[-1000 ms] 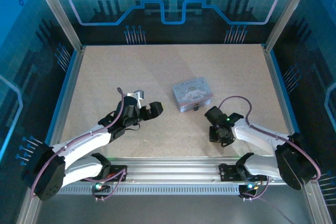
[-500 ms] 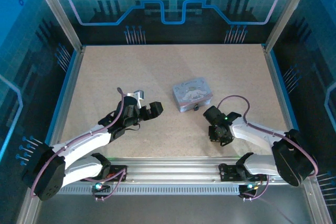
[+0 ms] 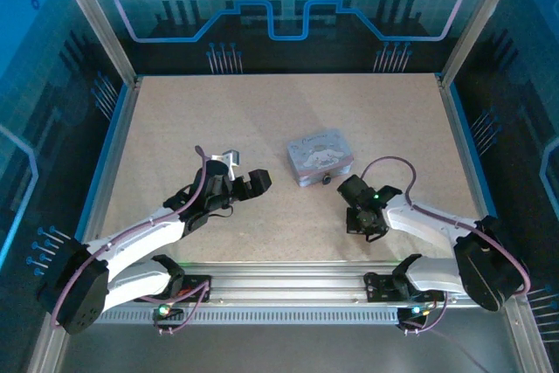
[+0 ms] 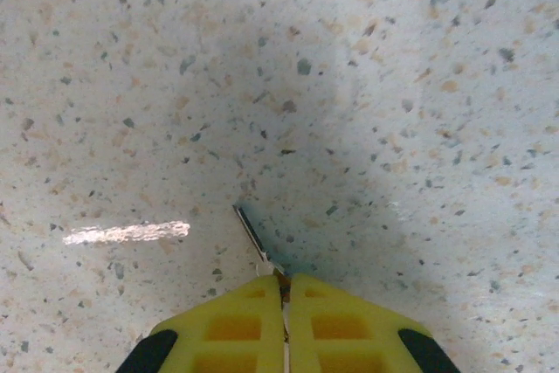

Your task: Unlock the padlock with the key

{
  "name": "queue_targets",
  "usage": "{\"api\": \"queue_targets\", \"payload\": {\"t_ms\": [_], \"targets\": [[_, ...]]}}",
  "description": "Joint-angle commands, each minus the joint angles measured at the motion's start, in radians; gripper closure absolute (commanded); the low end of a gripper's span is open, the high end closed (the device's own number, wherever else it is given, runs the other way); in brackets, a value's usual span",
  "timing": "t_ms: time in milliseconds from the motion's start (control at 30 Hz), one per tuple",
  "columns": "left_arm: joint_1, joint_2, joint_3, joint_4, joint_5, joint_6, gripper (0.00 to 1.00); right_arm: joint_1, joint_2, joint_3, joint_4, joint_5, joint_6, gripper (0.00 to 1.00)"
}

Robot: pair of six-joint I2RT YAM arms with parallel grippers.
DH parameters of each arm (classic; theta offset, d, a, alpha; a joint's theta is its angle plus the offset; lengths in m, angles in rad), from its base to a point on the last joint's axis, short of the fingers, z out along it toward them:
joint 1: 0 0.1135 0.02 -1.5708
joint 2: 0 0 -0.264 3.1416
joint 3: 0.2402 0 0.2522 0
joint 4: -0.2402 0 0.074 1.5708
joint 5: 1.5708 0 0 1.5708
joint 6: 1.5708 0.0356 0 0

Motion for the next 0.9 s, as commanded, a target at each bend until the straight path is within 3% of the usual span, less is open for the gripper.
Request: {"api": "queue_targets", "payload": {"t_ms": [0,267,500,733,867], "targets": [[-0.008,-0.022,-0.013,-0.002,-0.016,0.007,0.01,0.009,-0.006,-0.006,-0.047,0.003,0.012,0.94],[-0.007,-0.047,-0.012,-0.011,-0.013,-0.004,0.01,0.014,-0.067,0.002,-0.041,0.005,-0.007,0.98],[-0.007,-0.092,0.013,-0.010,0.068,-0.076,0.01,0.047,-0.218,0.020,0.041,-0.029,-0.141,0.99],[-0.014,-0.084,0.056,0.052,0.196,-0.155,0.09,0.067,-0.399,-0.005,0.267,-0.160,-0.263,1.00],[-0.049,-0.066,0.094,0.067,0.214,-0.150,0.14,0.084,-0.436,-0.013,0.388,-0.221,-0.296,1.00]]}}
